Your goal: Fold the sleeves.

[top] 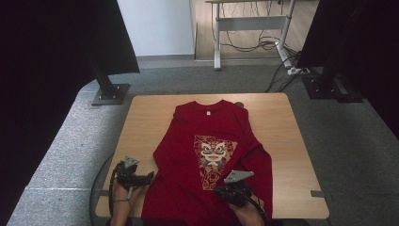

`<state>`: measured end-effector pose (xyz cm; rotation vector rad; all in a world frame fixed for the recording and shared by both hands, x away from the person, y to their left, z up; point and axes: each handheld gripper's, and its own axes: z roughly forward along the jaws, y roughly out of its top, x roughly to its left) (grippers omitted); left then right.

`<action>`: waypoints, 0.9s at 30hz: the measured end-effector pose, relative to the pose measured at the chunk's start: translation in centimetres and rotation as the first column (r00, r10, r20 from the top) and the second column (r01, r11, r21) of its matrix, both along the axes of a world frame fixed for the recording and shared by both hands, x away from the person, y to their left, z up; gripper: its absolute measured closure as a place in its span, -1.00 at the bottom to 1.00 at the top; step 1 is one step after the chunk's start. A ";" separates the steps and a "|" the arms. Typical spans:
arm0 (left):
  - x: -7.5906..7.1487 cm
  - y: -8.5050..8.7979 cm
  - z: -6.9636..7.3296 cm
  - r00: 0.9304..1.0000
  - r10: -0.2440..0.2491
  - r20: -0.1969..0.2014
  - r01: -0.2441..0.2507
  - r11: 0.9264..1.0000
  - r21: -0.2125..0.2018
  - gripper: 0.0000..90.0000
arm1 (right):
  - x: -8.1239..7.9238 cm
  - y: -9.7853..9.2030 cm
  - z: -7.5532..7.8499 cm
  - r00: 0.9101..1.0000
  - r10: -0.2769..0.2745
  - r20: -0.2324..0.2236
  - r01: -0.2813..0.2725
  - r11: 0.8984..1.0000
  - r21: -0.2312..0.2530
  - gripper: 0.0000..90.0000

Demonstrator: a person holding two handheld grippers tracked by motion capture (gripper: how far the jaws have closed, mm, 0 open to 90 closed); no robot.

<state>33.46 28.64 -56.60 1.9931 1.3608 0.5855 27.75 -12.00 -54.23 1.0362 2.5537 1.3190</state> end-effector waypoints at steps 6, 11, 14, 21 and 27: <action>0.0 0.0 0.0 1.000 0.000 0.000 0.000 1.000 0.000 -0.98 | 1.4 -2.2 1.9 0.995 -0.069 0.067 0.068 0.997 0.022 0.49; 0.0 0.0 0.0 1.000 0.000 0.000 0.000 1.000 0.000 -0.98 | 3.6 -5.0 2.2 0.979 -0.162 0.123 0.165 0.986 -0.012 0.24; 0.0 0.0 0.0 1.000 0.000 0.000 0.000 1.000 0.000 -0.98 | 5.0 -6.5 2.1 0.961 -0.226 0.157 0.235 0.971 -0.038 0.10; 0.0 0.0 0.0 1.000 -0.001 0.000 0.001 1.000 0.000 -0.98 | 7.6 -9.2 2.3 0.916 -0.342 0.211 0.359 0.932 -0.046 -0.12; 0.0 0.0 0.0 1.000 -0.001 0.000 0.001 1.000 0.000 -0.98 | 9.5 -10.5 2.0 0.888 -0.409 0.211 0.423 0.906 -0.024 -0.19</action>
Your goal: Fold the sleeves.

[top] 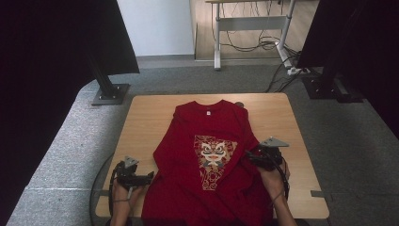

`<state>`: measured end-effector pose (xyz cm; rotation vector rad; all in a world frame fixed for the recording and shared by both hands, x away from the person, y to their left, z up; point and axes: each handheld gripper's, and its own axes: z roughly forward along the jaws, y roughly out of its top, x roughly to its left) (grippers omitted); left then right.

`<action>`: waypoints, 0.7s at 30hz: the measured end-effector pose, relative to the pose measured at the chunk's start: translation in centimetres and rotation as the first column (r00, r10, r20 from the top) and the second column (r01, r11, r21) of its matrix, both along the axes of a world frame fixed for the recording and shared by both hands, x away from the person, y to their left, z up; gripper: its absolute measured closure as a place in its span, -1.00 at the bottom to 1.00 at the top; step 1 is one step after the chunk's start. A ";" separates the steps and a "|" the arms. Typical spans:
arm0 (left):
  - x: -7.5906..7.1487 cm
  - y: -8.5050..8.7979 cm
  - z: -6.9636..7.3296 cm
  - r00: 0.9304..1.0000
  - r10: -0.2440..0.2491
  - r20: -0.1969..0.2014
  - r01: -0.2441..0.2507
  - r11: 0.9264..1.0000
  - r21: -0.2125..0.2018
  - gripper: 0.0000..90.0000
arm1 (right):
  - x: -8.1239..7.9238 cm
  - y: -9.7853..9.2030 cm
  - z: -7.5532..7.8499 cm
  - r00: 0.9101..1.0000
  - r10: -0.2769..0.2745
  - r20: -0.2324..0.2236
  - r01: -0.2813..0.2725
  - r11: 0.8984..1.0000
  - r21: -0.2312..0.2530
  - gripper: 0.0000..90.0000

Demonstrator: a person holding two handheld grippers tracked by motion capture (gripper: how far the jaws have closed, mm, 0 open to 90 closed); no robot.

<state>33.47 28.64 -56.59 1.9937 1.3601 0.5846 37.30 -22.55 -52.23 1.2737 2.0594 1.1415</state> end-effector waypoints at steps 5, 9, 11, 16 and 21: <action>0.0 0.0 0.0 1.000 0.000 0.000 0.000 1.000 0.000 -0.98 | 1.4 0.4 -0.3 1.000 -0.018 -0.004 0.018 1.000 -0.011 -0.22; 0.0 0.0 0.0 1.000 0.000 0.000 0.000 1.000 0.000 -0.98 | 2.3 0.8 -1.1 0.999 -0.031 -0.026 0.030 0.998 -0.049 -0.24; 0.0 0.0 0.0 1.000 0.000 0.000 0.000 1.000 0.000 -0.98 | 2.6 1.0 -1.5 0.998 -0.039 -0.039 0.036 0.997 -0.068 -0.24; 0.0 0.0 0.0 1.000 -0.001 0.000 0.001 1.000 0.001 -0.99 | 3.1 1.8 -1.9 0.999 -0.034 -0.038 0.030 0.996 -0.090 -0.26; 0.0 0.0 0.0 1.000 -0.001 0.000 0.001 1.000 0.000 -0.98 | 3.8 3.3 -1.6 1.000 -0.002 -0.012 0.001 0.995 -0.096 -0.27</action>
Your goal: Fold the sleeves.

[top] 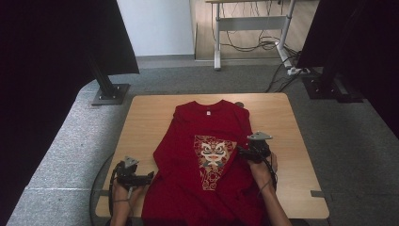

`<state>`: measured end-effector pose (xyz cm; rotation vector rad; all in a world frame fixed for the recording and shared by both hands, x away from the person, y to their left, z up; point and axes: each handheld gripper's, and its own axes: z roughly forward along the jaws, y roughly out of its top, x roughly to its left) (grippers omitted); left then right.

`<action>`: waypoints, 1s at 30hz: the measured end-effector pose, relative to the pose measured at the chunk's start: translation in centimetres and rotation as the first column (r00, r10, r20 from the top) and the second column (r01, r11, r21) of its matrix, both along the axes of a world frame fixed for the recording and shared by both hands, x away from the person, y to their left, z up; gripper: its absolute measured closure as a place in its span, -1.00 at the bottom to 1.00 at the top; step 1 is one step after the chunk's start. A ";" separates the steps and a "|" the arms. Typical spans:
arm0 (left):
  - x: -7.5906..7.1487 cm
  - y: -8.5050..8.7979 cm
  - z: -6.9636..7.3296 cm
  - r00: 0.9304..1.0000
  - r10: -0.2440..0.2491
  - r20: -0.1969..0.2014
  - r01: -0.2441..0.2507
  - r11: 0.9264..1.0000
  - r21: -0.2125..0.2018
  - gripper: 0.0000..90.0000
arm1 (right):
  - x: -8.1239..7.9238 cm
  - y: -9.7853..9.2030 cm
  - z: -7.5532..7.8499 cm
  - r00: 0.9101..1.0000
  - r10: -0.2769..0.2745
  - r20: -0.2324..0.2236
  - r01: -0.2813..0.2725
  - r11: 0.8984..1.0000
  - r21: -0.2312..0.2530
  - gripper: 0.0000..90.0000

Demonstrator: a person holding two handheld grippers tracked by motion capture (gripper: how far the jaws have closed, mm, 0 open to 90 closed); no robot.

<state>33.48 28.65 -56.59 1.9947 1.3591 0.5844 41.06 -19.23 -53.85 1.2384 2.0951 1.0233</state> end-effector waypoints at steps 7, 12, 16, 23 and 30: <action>0.0 0.0 0.0 1.000 -0.001 0.000 0.001 1.000 0.001 -0.98 | 0.8 1.8 -0.3 0.999 0.034 -0.013 -0.034 0.999 0.006 -0.28; 0.0 0.0 0.0 1.000 0.000 0.000 0.000 1.000 0.000 -0.99 | 1.3 2.8 -1.0 0.997 0.077 -0.028 -0.075 0.996 0.053 -0.29; 0.0 0.0 0.0 1.000 0.000 0.000 0.000 1.000 -0.001 -0.98 | 1.7 3.3 -1.2 0.997 0.067 -0.035 -0.065 0.997 0.046 -0.30; 0.0 0.0 0.0 1.000 0.000 0.000 0.000 1.000 0.000 -0.99 | 1.2 2.5 -1.0 0.997 0.019 -0.068 -0.018 1.000 0.016 -0.30; 0.0 0.0 0.0 1.000 -0.001 0.000 0.001 1.000 0.000 -0.98 | 1.5 2.4 -2.0 0.995 0.066 -0.077 -0.058 0.993 0.103 -0.37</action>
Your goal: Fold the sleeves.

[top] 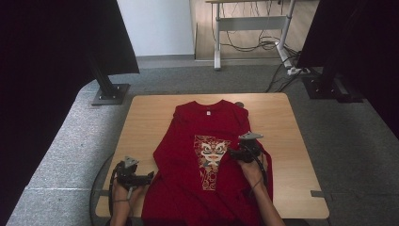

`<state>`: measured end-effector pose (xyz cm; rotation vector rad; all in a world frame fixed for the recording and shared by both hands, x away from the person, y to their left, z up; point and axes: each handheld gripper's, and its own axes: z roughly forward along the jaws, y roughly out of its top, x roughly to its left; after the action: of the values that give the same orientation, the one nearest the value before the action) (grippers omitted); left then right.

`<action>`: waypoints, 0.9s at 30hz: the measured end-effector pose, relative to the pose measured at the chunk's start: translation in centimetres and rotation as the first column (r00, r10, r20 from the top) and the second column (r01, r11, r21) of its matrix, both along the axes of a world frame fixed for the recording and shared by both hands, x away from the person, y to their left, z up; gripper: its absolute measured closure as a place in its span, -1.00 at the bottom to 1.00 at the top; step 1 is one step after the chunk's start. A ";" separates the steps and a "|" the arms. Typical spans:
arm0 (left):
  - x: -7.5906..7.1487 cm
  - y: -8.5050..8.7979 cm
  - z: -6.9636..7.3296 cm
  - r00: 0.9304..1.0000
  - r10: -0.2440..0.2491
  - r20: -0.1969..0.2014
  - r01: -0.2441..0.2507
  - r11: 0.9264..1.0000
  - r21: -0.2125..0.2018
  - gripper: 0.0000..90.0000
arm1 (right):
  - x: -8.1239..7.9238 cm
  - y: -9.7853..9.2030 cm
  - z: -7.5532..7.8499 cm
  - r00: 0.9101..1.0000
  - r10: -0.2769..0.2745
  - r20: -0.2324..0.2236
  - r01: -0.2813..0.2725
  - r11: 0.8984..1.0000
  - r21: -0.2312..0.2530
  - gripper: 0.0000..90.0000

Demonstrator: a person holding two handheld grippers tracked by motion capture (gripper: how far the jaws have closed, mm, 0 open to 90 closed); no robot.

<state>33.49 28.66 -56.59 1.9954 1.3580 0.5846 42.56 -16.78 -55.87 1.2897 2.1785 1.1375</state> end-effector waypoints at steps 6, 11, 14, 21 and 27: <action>0.0 0.0 0.0 1.000 0.000 0.000 0.000 1.000 0.000 -0.98 | 0.7 1.0 -0.2 0.999 0.031 -0.017 -0.030 0.999 0.024 -0.36; 0.0 0.0 0.0 1.000 0.000 0.000 0.000 1.000 0.000 -0.98 | 1.3 2.0 -0.2 0.991 0.128 -0.030 -0.127 0.992 0.019 -0.39; 0.0 0.0 0.0 1.000 0.001 -0.001 -0.001 1.000 -0.001 -0.99 | 1.0 1.7 0.2 0.989 0.146 -0.015 -0.145 0.989 0.030 -0.40; 0.0 0.0 0.0 1.000 0.000 0.000 0.000 1.000 0.000 -0.99 | -1.3 -0.3 2.8 0.985 0.174 0.016 -0.174 0.984 0.025 -0.46; 0.0 0.0 0.0 1.000 0.000 0.000 0.000 1.000 0.000 -0.98 | -4.8 -1.5 3.4 0.977 0.212 0.015 -0.212 0.977 0.014 -0.46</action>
<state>33.48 28.66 -56.59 1.9957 1.3578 0.5845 37.76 -18.25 -52.44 1.0706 2.3457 1.2399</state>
